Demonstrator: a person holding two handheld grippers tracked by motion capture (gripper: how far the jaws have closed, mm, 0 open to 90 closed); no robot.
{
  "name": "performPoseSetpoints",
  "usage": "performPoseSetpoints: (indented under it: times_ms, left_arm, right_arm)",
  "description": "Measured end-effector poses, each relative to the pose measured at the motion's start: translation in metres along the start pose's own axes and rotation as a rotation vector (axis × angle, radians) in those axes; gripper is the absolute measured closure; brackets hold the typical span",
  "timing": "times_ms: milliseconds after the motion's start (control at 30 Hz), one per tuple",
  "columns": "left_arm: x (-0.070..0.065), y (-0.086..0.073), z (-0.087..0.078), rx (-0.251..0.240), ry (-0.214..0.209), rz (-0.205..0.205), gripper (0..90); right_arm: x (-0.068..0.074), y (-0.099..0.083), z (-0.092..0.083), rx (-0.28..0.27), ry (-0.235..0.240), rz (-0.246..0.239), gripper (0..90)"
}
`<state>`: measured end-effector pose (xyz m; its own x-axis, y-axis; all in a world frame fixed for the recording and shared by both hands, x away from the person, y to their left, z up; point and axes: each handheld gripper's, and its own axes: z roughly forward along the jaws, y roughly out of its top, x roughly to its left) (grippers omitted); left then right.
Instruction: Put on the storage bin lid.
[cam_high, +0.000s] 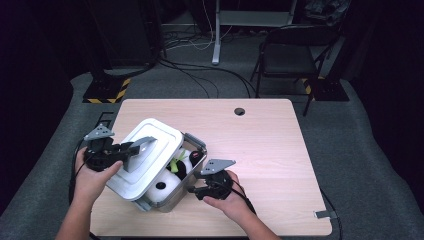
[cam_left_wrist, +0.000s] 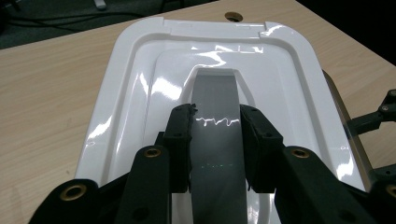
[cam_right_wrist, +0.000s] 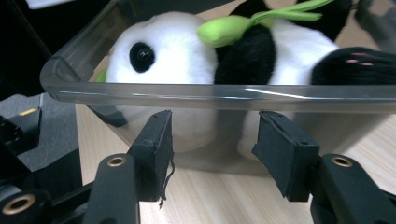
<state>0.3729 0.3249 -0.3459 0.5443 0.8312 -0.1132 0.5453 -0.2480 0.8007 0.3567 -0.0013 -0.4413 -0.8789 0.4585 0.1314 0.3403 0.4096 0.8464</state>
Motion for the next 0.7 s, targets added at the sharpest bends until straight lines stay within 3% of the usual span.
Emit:
performPoseSetpoints:
  times_ms: [367,700]
  left_arm:
    - [-0.018,0.004,0.025,0.026,-0.047,0.039,66.6]
    - [-0.029,0.007,0.036,0.046,-0.066,0.067,66.6]
  right_arm:
    - [-0.012,-0.007,-0.018,-0.035,-0.053,0.051,45.2]
    - [-0.021,-0.014,-0.035,-0.067,-0.097,0.088,45.3]
